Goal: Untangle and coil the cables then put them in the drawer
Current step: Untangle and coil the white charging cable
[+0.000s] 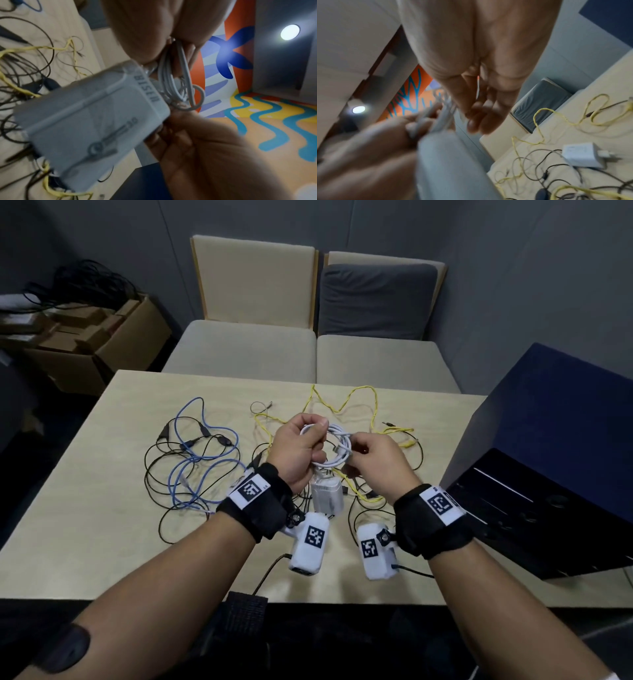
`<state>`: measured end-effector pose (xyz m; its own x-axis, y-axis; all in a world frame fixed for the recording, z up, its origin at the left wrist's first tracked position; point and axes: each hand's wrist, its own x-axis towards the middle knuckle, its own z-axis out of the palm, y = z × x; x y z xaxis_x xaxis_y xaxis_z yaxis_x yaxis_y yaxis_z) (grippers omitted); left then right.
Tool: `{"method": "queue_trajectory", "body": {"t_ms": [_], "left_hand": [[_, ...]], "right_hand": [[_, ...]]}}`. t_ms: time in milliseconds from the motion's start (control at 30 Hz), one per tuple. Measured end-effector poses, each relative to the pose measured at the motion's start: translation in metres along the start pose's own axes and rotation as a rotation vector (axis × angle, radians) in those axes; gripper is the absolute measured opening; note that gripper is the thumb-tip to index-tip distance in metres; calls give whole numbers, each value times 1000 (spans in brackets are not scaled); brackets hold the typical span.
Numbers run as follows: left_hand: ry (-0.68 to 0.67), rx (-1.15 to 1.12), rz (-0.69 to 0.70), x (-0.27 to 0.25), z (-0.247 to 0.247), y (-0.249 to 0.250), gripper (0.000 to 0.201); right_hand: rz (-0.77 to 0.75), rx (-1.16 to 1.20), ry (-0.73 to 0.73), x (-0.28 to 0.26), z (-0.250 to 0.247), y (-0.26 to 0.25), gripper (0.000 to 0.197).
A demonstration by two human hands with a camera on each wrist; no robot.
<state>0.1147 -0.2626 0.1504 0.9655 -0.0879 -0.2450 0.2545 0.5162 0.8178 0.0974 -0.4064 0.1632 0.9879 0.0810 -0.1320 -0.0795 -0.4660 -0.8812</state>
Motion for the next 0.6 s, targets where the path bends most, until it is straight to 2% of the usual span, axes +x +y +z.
{"method": "queue_trajectory", "body": {"t_ms": [133,200,300,433,533,600], "left_hand": [[43,72,114,-1,0,-3,15],[62,130,168,-3,1,-5,15],[69,224,228,-3,3,-9,14],[69,223,234,-1,2,-12,12],[24,232,204,-3,-5,-11,5],[-15,295,199,-5,-9,-10,7]], "right_hand": [[34,357,-324,-9,-7,-7,16],[78,479,-379,-8,-11,-10,21],[89,509,-253,-7,-7,-15,8],[158,659,-174,-5,-2,-21,13],[198,684,-59,-3,0,-20,11],[200,695,-43,-2,1,-18,9]]}}
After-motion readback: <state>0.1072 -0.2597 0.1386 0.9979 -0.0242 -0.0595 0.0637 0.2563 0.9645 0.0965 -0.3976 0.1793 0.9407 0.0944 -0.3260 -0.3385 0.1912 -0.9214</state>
